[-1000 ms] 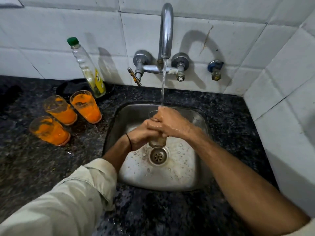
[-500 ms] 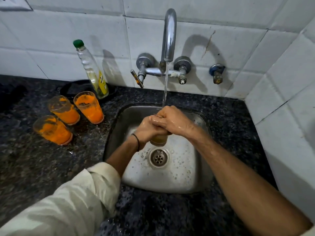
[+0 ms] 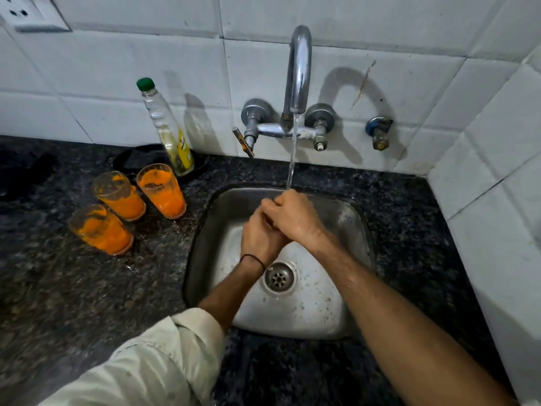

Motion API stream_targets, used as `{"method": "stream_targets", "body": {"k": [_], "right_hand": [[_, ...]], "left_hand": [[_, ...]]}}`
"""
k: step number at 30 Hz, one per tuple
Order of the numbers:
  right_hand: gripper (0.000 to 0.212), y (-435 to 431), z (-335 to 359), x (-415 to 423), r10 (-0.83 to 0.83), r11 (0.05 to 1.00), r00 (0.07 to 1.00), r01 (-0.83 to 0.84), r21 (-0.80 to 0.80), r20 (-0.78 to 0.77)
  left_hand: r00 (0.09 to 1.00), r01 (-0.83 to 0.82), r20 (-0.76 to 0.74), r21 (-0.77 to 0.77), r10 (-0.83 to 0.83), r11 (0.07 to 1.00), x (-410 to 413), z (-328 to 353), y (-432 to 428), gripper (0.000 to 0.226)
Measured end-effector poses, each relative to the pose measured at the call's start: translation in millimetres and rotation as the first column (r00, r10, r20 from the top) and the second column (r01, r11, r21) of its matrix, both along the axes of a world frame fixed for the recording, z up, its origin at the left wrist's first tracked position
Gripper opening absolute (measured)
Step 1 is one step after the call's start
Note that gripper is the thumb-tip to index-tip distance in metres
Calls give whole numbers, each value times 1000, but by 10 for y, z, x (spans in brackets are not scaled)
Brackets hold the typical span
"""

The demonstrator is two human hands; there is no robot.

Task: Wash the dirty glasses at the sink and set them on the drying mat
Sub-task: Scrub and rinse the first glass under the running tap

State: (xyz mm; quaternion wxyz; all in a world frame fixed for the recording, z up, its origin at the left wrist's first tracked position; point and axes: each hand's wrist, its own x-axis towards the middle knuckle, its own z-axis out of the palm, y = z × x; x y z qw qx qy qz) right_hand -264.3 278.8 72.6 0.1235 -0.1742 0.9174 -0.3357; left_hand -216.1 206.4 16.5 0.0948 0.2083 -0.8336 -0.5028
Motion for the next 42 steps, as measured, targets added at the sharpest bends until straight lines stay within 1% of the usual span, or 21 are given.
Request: {"method": "stream_targets", "body": {"k": [2, 4, 6, 8, 10, 12, 14, 17, 19, 21, 22, 25, 27, 29, 31, 33, 35, 36, 38, 40, 42], "right_hand": [[43, -53, -3, 1, -33, 999, 999, 34, 40, -25], [40, 16, 52, -17, 75, 993, 995, -68, 100, -61], [39, 135, 105, -48, 260, 964, 965, -260, 62, 14], [39, 175, 118, -29, 311, 950, 947, -311, -9, 77], [38, 87, 66, 12, 152, 988, 988, -152, -17, 2], [39, -36, -8, 95, -94, 995, 993, 91, -43, -75], [38, -119, -82, 178, -180, 983, 975, 175, -50, -130], [41, -40, -85, 141, -27, 999, 951, 33, 13, -309], [37, 150, -49, 75, 158, 986, 952, -167, -14, -262], [22, 365, -28, 31, 424, 905, 901, -424, 16, -90], [10, 475, -23, -3, 583, 810, 811, -575, 114, -49], [69, 623, 28, -163, 865, 446, 492, -658, 607, -101], [76, 603, 115, -216, 879, 404, 460, -575, 711, -128], [58, 489, 139, -158, 784, 509, 612, -537, 673, -104], [28, 272, 75, -11, 421, 839, 907, -397, 371, 17], [17, 83, -38, 120, 47, 993, 977, -69, 97, 208], [20, 94, -96, 153, 53, 998, 979, -57, 17, 197], [22, 177, -100, 142, 206, 976, 972, -213, 54, 115], [42, 379, -116, 55, 596, 761, 801, -539, 360, -61], [58, 486, -51, -84, 842, 468, 522, -588, 660, -133], [50, 468, -56, -144, 917, 325, 382, -544, 774, -116]], "left_hand": [[999, -37, -14, -33, 36, 999, -29, -46, 44, 19], [985, 165, 13, 257, -174, 952, -66, -25, -133, 20], [881, 436, -84, 528, -465, 729, -30, 32, -367, 34], [789, 562, -172, 590, -590, 580, 10, 85, -461, 34], [885, 450, -133, 492, -446, 746, -3, 84, -350, 25], [987, 161, -57, 214, -152, 963, -63, 51, -151, 8], [998, -36, -47, -11, 35, 999, -73, 49, -19, 7], [983, 169, -77, 53, -165, 984, -93, 62, -132, 10], [926, 378, -67, 166, -372, 911, -81, 122, -321, 30], [856, 516, -53, 126, -514, 847, -102, 128, -505, 46], [823, 567, -17, 78, -567, 820, -117, 130, -569, 50], [765, 644, 89, -109, -638, 757, -179, 138, -591, 56], [799, 600, 60, -121, -598, 791, -225, 119, -530, 62], [853, 518, -21, -76, -521, 852, -243, 98, -437, 60], [878, 450, -140, -85, -458, 889, -245, 71, -321, 34], [890, 395, -194, -120, -412, 911, -228, 55, -260, 17], [889, 411, -158, -137, -430, 901, -219, 35, -329, 24], [886, 436, -119, -120, -449, 892, -216, 14, -396, 33], [872, 487, -21, -79, -490, 870, -197, -6, -491, 53], [841, 541, 41, -61, -539, 839, -160, -6, -443, 60], [832, 555, 23, -31, -555, 831, -145, -24, -349, 67]]}}
